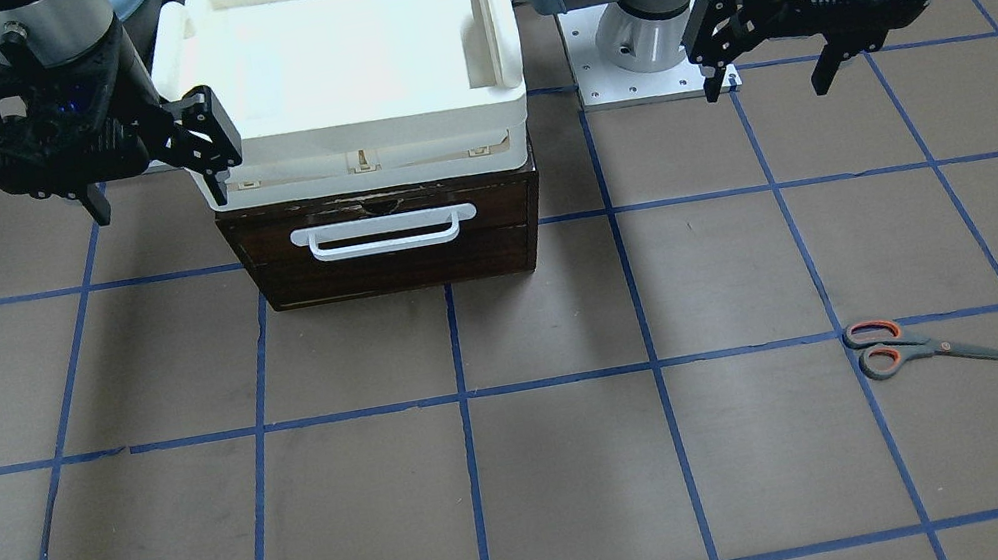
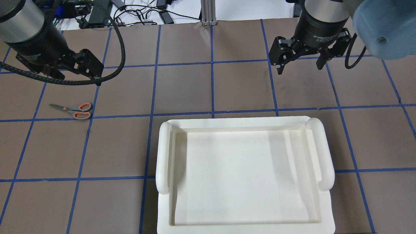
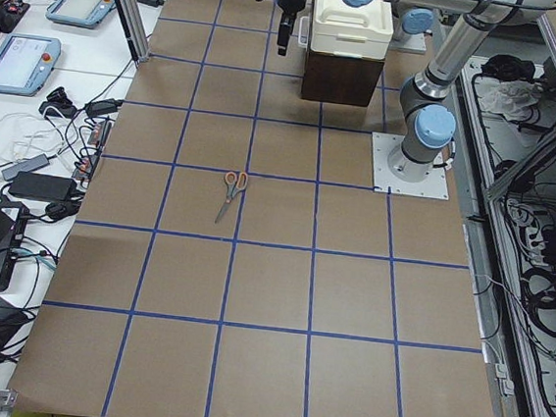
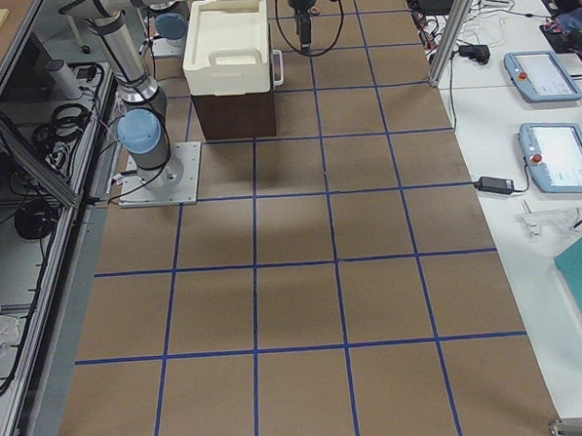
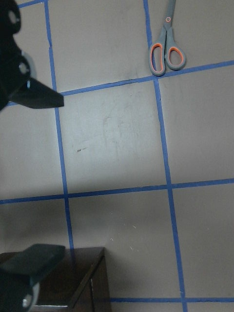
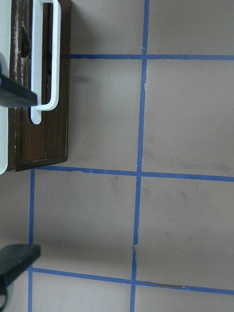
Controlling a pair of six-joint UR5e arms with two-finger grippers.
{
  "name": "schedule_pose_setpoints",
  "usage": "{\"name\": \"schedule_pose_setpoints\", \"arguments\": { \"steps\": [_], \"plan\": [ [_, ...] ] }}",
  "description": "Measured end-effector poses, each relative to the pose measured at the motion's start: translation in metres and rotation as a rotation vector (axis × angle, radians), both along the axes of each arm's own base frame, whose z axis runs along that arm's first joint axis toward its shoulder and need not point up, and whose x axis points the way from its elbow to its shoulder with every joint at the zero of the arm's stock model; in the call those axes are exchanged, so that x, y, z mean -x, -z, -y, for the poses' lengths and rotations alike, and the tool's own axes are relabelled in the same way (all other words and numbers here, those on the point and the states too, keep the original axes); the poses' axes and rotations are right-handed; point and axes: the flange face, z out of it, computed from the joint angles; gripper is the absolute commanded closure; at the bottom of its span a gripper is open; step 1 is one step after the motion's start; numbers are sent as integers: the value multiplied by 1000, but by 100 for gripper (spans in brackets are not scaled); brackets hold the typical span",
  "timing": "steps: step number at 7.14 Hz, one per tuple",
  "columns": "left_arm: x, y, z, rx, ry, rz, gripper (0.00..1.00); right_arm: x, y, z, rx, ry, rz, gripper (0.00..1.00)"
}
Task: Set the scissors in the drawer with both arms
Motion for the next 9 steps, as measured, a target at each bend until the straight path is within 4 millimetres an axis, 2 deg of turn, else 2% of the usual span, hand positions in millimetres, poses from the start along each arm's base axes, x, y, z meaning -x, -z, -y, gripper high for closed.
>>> {"name": "schedule_pose_setpoints", "arguments": {
  "steps": [7,9],
  "plan": [
    [0,-1,-6,3,0,0,0,-1,1,0,-6,-3,11,0],
    [-1,1,-4,-1,-2,1,0,-5,12,6,-31,-14,12,0]
  ]
}}
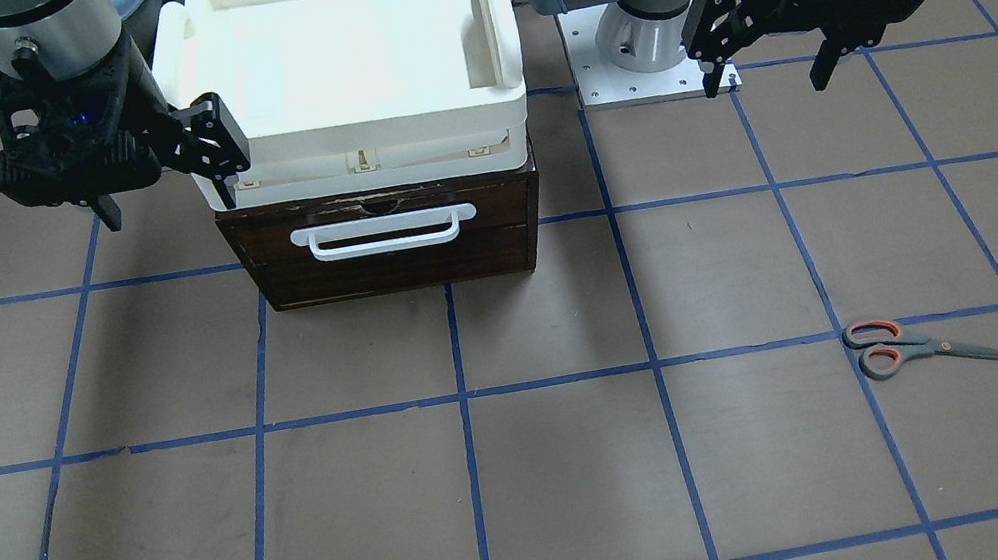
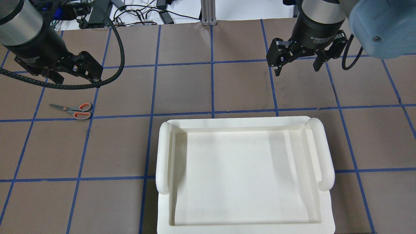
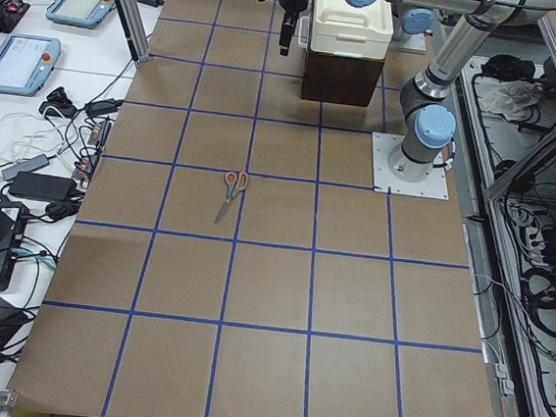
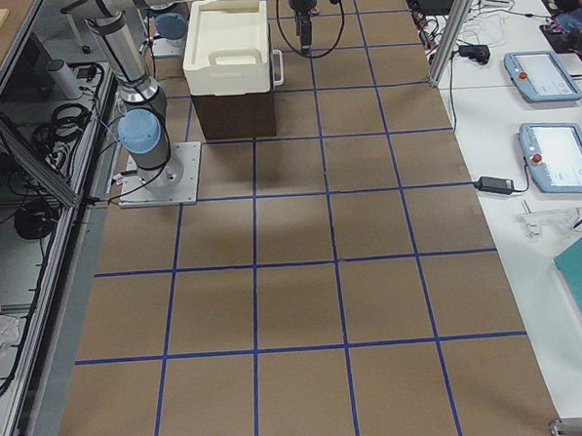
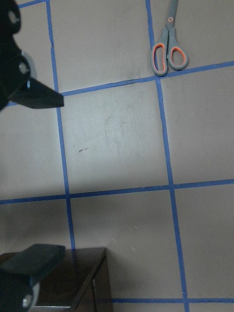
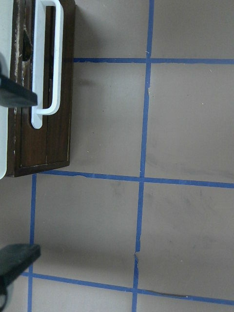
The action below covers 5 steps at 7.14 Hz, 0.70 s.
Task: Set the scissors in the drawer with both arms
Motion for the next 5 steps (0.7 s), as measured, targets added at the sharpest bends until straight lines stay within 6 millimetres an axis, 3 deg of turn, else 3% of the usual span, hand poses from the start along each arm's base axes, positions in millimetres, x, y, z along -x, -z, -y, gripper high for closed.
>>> {"name": "schedule_pose_setpoints", "arguments": {
  "steps": [2,5],
  "plan": [
    [-1,0,0,0,0,0,0,-21,14,1,-34,-102,6,0],
    [-9,1,3,-2,117,10,0,-52,42,11,-81,-563,115,0]
  ]
}}
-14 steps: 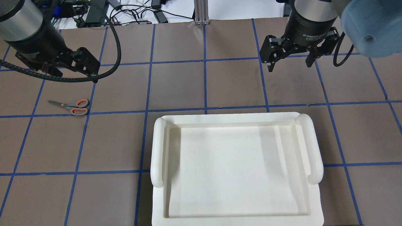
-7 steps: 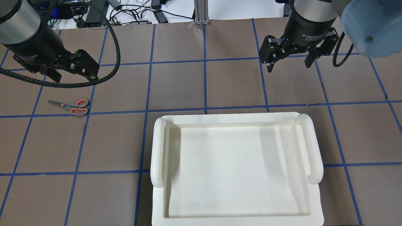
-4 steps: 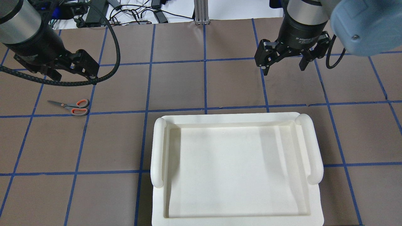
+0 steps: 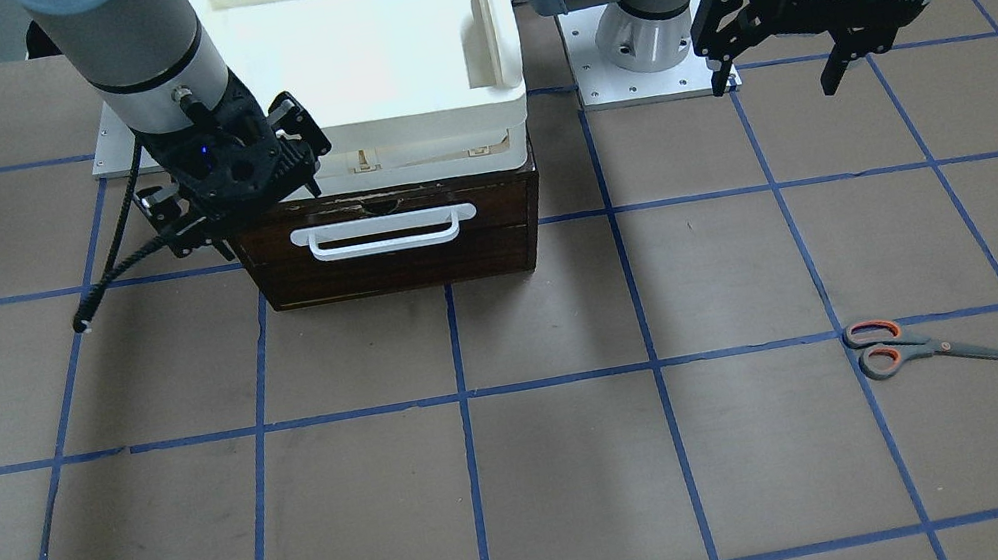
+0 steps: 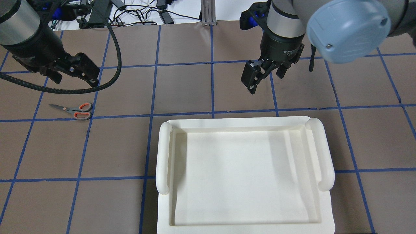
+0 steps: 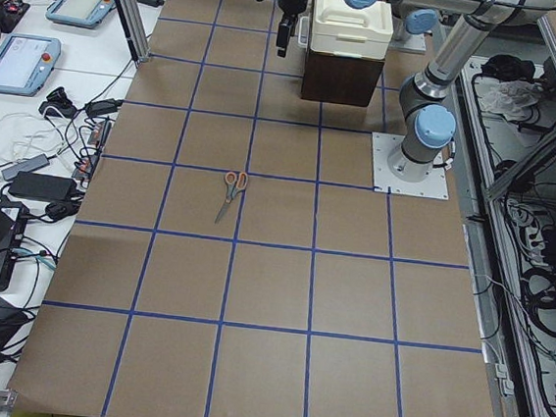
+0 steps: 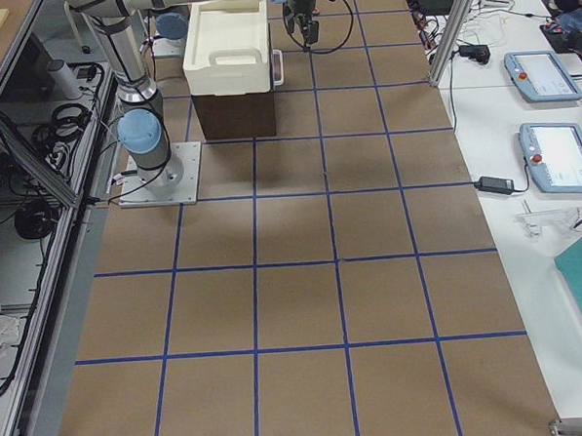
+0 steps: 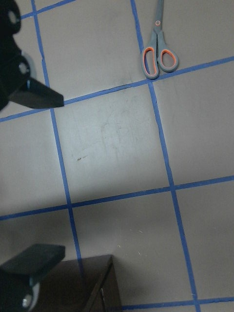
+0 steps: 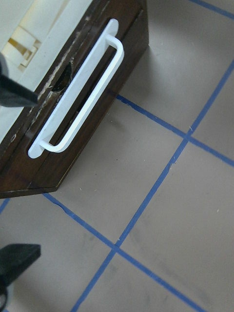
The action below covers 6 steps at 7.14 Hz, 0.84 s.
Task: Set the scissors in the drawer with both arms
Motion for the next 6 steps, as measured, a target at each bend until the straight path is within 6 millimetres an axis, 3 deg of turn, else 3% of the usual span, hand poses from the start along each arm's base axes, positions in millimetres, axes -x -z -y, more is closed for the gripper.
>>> {"name": "schedule_pose_setpoints", "arguments": {
  "steps": [2,3,5,6],
  "plan": [
    [-26,9,4,-19,136,6,0,-8,23,17,-3,-313,71,1],
    [-52,16,6,-32,208,2,2,-10,37,25,-6,-449,96,2],
    [-102,39,13,-64,371,-14,2,-14,63,39,-28,-636,128,2],
    [-114,52,19,-70,480,-12,2,-17,73,44,-42,-673,136,3]
  ]
}}
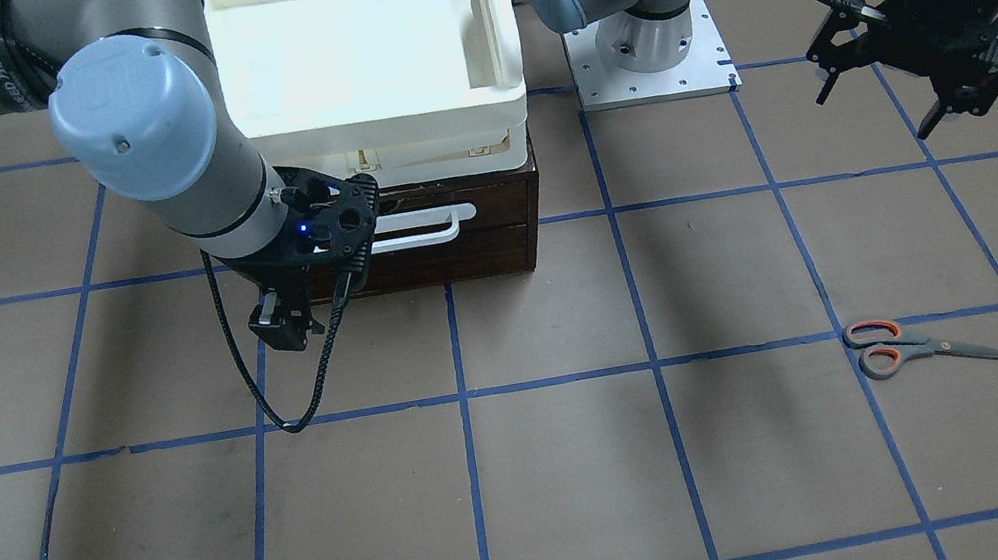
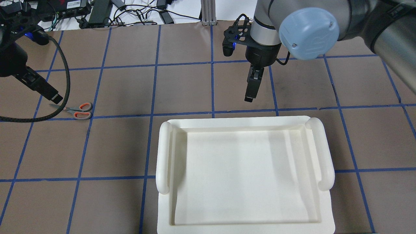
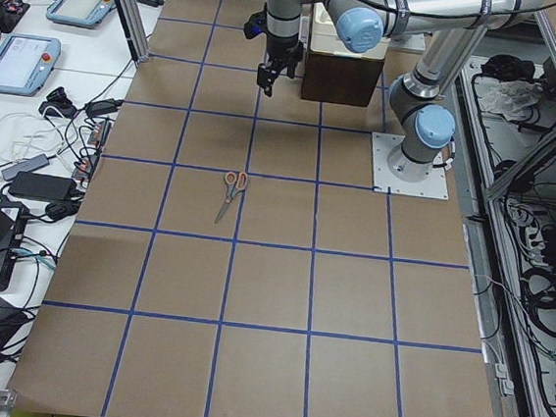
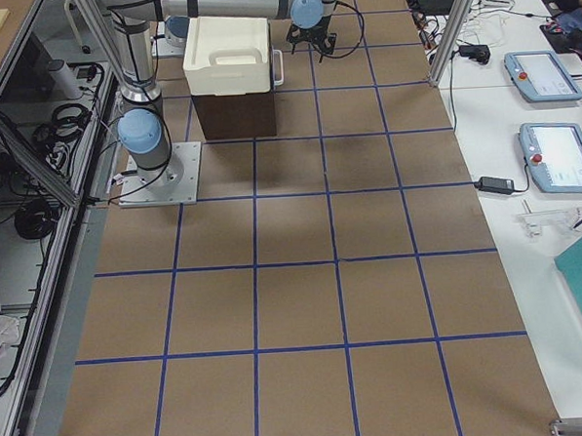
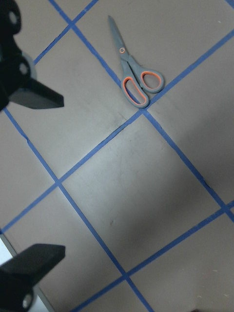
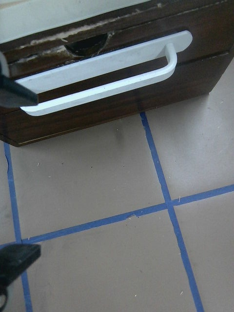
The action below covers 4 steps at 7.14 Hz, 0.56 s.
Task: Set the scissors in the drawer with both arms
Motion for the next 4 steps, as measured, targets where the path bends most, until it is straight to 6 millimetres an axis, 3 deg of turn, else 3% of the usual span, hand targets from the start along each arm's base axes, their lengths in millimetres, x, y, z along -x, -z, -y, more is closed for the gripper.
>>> {"name": "schedule_pose_setpoints", "arguments": {
  "steps": [3,4],
  "plan": [
    [-23,44,27,-11,370,-6,2,-38,30,6,-45,-135,-2,7],
    [-41,60,38,-10,455,-8,2,-45,37,6,-54,-185,-1,6]
  ]
}}
